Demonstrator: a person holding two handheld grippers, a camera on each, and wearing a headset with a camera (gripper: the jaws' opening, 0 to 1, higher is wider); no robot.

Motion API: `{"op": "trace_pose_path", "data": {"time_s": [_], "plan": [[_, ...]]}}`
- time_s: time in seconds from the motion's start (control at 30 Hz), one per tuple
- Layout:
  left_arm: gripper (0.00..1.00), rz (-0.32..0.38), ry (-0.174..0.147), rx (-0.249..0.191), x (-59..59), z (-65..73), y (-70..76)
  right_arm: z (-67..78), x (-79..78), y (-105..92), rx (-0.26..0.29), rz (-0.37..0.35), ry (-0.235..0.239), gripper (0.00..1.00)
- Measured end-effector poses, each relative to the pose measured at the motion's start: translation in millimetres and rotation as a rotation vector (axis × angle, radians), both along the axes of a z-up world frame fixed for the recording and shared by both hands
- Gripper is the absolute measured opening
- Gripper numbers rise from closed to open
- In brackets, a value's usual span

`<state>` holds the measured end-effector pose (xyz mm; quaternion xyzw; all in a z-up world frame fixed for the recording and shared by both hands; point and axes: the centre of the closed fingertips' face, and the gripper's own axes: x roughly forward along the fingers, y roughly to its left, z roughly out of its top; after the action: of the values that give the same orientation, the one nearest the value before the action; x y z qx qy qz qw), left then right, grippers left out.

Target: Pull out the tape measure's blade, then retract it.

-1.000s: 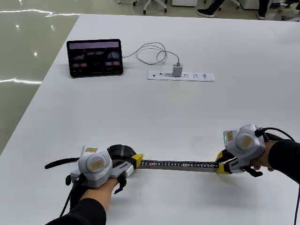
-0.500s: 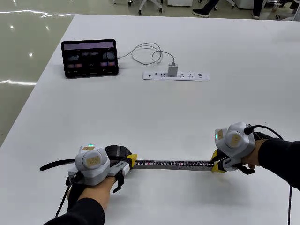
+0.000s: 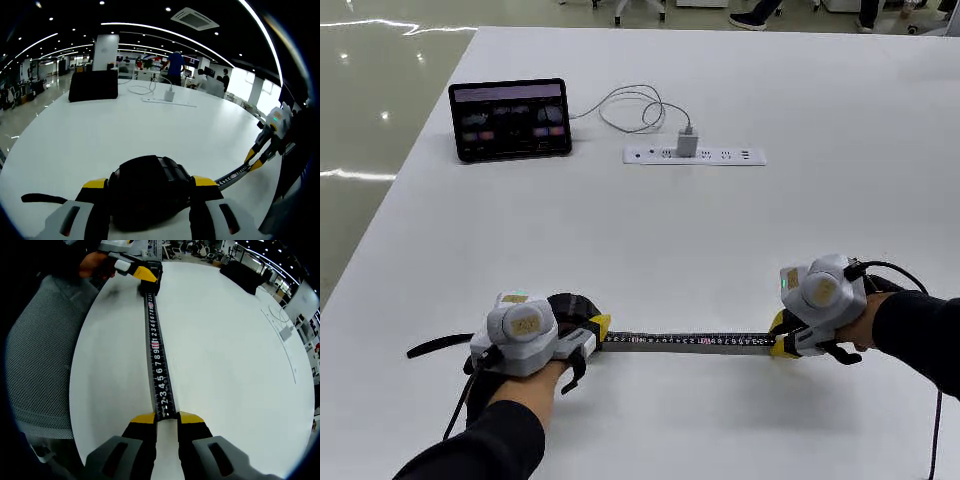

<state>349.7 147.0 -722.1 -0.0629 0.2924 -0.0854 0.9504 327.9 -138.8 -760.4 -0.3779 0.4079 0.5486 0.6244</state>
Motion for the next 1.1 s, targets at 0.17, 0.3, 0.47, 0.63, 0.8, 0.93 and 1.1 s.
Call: {"op": "trace_pose_path", "data": {"time_s": [0.17, 0.3, 0.47, 0.63, 0.8, 0.93, 1.1], "plan": [[0.6, -0.015, 0.022, 0.012, -6.3, -3.2, -1.0, -0.3, 3.2, -1.2, 0.006, -0.035, 0.021, 0.11], [0.59, -0.015, 0.035, 0.017, -8.3, -3.9, -1.5, -0.6, 1.7, -0.9, 0.004, -0.04, 0.026, 0.11], [0.59, -0.021, 0.044, 0.02, -10.2, -4.9, -1.3, -0.8, 2.3, -1.3, 0.007, -0.047, 0.033, 0.11], [0.59, -0.025, 0.048, 0.022, -10.7, -5.7, -1.3, -0.4, 1.5, -0.8, 0.008, -0.036, 0.03, 0.11], [0.59, -0.028, 0.051, 0.021, -11.1, -5.5, -1.4, -0.1, 1.6, 0.3, 0.021, -0.019, 0.021, 0.11], [0.59, -0.029, 0.053, 0.023, -11.2, -5.7, -1.6, 0.1, 2.2, 2.9, 0.025, -0.023, 0.016, 0.11], [0.59, -0.031, 0.054, 0.03, -11.0, -5.8, -1.6, 0.0, 3.1, 5.9, 0.027, -0.031, 0.014, 0.11]]}}
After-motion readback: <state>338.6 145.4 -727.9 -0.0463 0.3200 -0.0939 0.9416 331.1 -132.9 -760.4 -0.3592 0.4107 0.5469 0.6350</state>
